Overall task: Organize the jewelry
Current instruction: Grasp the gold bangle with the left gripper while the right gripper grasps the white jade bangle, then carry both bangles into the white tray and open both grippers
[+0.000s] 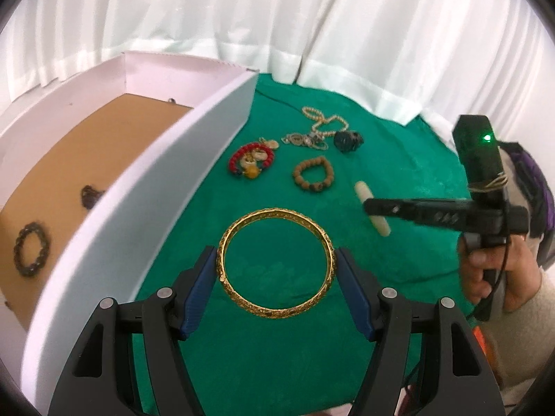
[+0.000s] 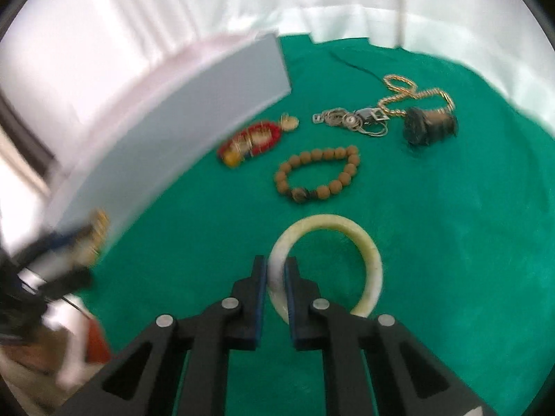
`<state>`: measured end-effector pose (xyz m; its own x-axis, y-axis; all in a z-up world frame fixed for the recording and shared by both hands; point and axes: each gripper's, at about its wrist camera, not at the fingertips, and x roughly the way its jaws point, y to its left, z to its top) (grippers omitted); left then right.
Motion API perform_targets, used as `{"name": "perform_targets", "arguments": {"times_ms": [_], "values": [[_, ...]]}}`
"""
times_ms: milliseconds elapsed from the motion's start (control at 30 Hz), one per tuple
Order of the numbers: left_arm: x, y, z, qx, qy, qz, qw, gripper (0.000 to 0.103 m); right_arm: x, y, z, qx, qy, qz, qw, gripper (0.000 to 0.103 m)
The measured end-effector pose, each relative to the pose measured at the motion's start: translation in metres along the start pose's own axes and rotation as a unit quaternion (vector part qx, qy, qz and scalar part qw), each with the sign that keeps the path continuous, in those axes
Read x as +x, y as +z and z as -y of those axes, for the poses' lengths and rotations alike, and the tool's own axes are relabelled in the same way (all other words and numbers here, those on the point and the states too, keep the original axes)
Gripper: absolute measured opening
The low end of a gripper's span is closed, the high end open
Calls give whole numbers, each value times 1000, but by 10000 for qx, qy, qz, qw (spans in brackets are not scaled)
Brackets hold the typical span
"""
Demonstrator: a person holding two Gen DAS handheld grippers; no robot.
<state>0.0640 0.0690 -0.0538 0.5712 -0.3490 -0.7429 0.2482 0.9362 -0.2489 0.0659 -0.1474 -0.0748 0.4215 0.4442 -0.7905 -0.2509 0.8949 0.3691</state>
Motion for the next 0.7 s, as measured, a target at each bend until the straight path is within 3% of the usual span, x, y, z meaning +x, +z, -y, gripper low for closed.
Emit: {"name": "perform_targets", "arguments": {"times_ms": [167,400,567,700], "values": [[-33,8,-5,-108,-118,207,9997,70,-34,2,0,395,719,332,9961,11],[-87,21,-16,-162,-179,513,9984,70,-54,13,-38,154,1052,582,9926,11],[-120,30,-43,-336,-56,669,9972,70,-58,32,-74,-118,1274,654,9896,11],[-134,40,-80,-658,293,765,9945,70,-55,58,-102,-363,1357,768,9871,11]]}}
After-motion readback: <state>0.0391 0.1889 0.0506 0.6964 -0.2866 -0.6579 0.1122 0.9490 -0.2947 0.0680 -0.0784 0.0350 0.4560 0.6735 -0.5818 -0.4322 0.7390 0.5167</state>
